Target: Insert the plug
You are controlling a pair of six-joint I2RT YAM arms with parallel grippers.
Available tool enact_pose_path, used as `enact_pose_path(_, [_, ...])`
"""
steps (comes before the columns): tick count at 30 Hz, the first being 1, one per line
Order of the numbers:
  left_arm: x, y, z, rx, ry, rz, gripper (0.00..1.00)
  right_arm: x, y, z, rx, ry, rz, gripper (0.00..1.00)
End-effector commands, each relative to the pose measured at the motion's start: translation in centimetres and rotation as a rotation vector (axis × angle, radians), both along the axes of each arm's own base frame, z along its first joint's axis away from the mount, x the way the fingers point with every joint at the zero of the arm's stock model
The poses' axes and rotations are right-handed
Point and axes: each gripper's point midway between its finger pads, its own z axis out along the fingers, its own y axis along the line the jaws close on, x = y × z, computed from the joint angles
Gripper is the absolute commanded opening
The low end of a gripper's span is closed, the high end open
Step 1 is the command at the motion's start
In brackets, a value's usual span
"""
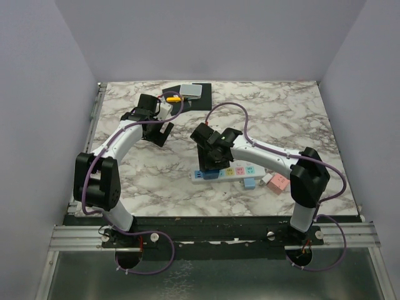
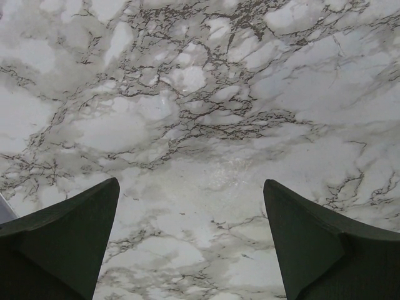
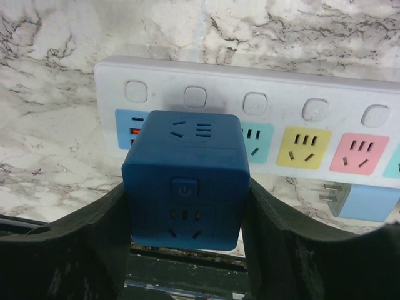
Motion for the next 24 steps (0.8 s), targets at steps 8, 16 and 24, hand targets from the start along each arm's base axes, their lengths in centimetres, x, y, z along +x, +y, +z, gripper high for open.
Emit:
enact_pose_path(8, [0.2, 0.5, 2.0, -0.005, -0.060, 0.009, 0.99, -3.8, -3.2, -9.5, -0.241, 0.232, 0.039, 0.00])
enact_pose_path(16, [-0.2, 0.4, 1.7, -0.008, -0.050, 0.003, 0.99, -3.3, -4.2, -8.3, -0.270, 0.152, 0.009, 0.01])
enact_pose_path(24, [0.0, 0.4, 1.4, -0.005, -0.042, 0.007, 0.99, -4.1, -3.5, -7.3, -0.275, -0.048, -0.031, 0.01])
